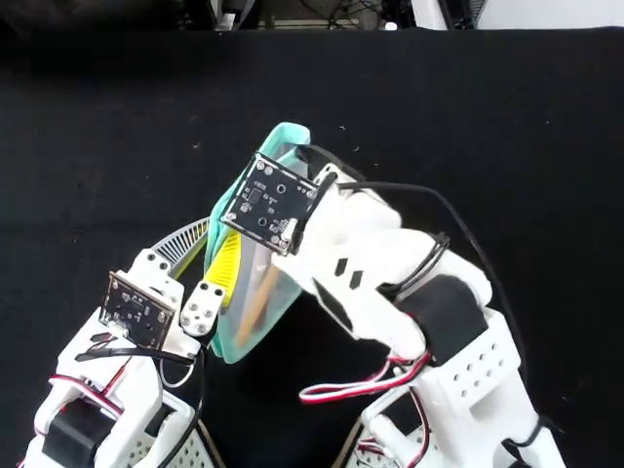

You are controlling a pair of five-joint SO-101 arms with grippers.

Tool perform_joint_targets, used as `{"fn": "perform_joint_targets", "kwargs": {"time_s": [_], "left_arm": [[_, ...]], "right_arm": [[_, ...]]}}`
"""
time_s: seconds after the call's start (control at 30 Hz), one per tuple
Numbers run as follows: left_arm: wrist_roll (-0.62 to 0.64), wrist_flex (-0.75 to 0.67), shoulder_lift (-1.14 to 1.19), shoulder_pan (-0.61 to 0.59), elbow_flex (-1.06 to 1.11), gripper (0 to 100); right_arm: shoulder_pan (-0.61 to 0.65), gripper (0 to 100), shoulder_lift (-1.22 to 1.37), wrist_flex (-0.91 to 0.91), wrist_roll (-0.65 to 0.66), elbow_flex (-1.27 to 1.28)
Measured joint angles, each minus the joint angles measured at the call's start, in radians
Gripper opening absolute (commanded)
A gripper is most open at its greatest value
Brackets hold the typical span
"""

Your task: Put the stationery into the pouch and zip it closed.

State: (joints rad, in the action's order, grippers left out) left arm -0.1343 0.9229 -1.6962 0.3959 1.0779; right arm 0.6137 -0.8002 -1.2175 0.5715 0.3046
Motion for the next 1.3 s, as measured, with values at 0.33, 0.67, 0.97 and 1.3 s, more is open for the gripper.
{"fn": "perform_joint_targets", "kwargs": {"time_s": [0.33,0.67,0.97,1.3], "left_arm": [[0.0,0.0,0.0,-0.005,0.0,3],[0.0,0.0,0.0,-0.006,0.0,3],[0.0,0.0,0.0,-0.002,0.0,3],[0.0,0.0,0.0,-0.002,0.0,3]], "right_arm": [[0.046,17.7,0.0,0.054,-0.052,0.0],[0.048,1.3,0.0,0.055,-0.052,-0.009],[0.048,1.5,-0.002,-0.078,-0.052,-0.066],[0.048,6.7,-0.003,-0.098,-0.055,-0.066]]}}
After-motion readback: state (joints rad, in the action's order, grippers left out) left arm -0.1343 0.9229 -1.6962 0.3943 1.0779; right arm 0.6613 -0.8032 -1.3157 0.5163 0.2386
